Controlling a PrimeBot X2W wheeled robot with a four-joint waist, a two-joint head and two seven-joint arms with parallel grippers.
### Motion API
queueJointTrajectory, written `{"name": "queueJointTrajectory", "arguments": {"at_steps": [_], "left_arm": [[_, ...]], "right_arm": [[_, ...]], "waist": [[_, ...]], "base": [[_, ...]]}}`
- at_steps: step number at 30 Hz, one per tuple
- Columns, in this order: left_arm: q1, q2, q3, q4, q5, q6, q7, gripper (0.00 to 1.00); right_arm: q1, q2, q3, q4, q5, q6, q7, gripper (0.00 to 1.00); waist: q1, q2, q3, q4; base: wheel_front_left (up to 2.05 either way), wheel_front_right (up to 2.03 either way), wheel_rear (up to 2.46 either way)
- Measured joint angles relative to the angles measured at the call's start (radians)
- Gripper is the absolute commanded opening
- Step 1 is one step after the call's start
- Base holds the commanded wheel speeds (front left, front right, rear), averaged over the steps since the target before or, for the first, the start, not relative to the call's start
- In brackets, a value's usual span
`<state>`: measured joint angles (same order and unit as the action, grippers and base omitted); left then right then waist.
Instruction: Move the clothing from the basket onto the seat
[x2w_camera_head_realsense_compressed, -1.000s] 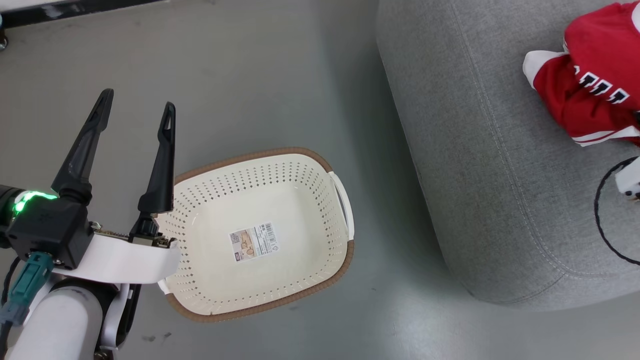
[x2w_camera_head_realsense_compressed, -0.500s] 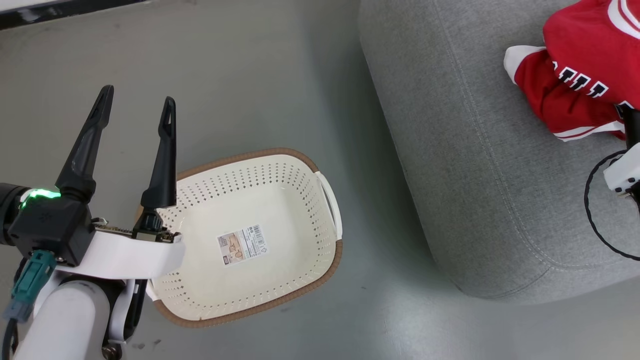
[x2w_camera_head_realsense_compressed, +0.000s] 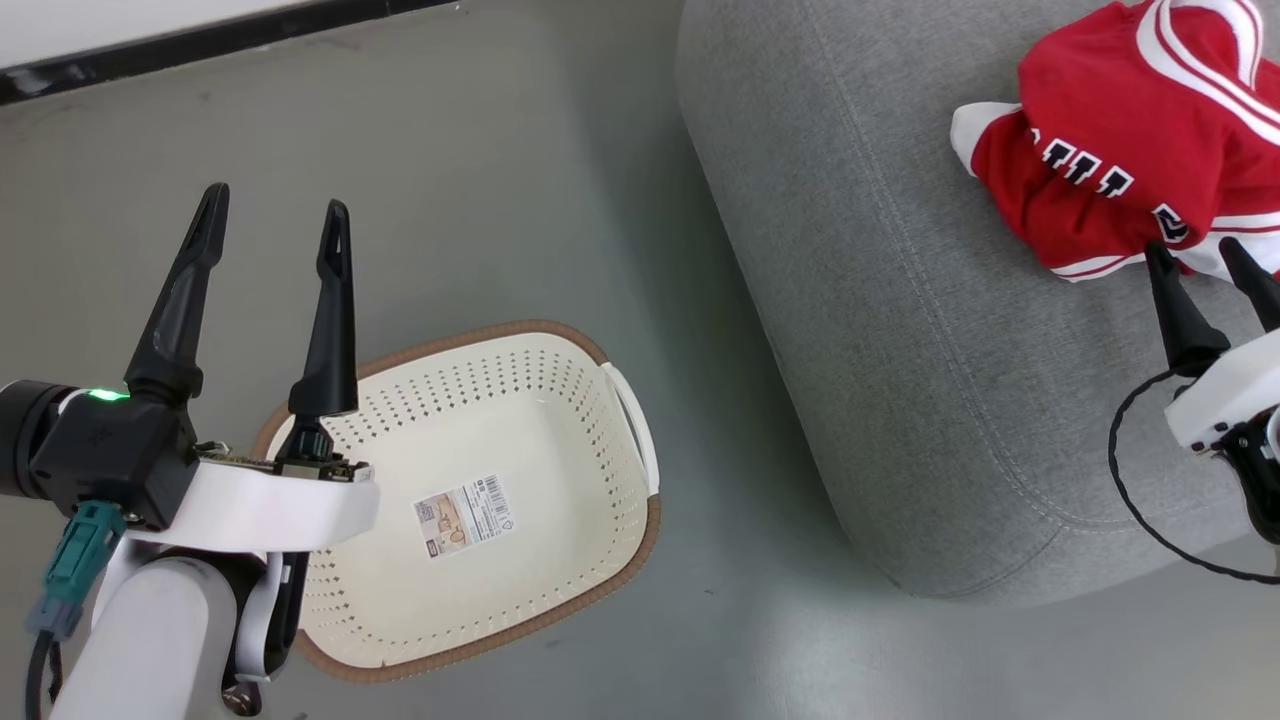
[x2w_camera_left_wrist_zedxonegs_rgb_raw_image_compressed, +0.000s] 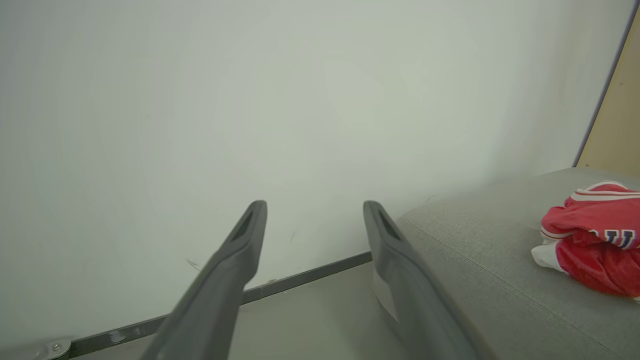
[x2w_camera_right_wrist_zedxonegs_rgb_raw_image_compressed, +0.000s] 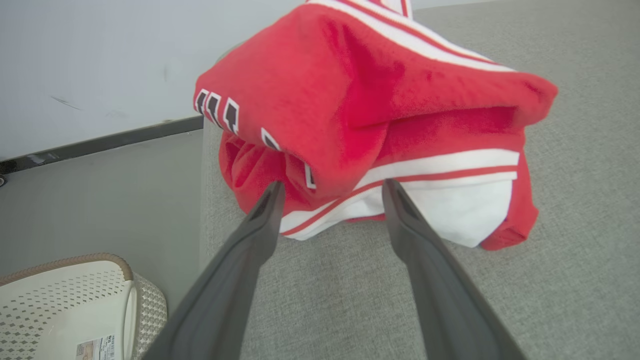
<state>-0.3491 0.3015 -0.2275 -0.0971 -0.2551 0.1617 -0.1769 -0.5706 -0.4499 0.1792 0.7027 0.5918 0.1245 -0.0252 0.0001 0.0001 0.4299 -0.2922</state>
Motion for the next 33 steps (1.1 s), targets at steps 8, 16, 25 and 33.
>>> {"name": "queueJointTrajectory", "arguments": {"at_steps": [8,16,25,33], "left_arm": [[0.002,-0.012,0.008,0.027,-0.016,0.002,-0.019,1.0],[0.023,-0.021,0.028,0.056,-0.025,0.014,-0.041,1.0],[0.068,-0.037,0.053,0.089,-0.042,0.032,-0.053,1.0],[0.119,-0.053,0.084,0.115,-0.051,0.051,-0.063,1.0]], "right_arm": [[0.069,-0.026,0.038,-0.077,0.047,0.0,0.013,1.0],[0.111,-0.041,0.065,-0.165,0.074,0.0,0.01,1.0],[0.119,-0.041,0.115,-0.26,0.072,0.0,-0.012,1.0],[0.113,-0.035,0.156,-0.338,0.034,0.0,-0.049,1.0]], "waist": [[0.0,0.0,-0.028,-0.018],[-0.0001,0.0,-0.066,-0.017],[0.0,0.0,-0.109,0.009],[0.0,0.0,-0.156,0.053]], "base": [[0.0,0.0,0.0],[0.0,0.0,0.0],[0.0,0.0,0.0],[0.0,0.0,0.0]]}}
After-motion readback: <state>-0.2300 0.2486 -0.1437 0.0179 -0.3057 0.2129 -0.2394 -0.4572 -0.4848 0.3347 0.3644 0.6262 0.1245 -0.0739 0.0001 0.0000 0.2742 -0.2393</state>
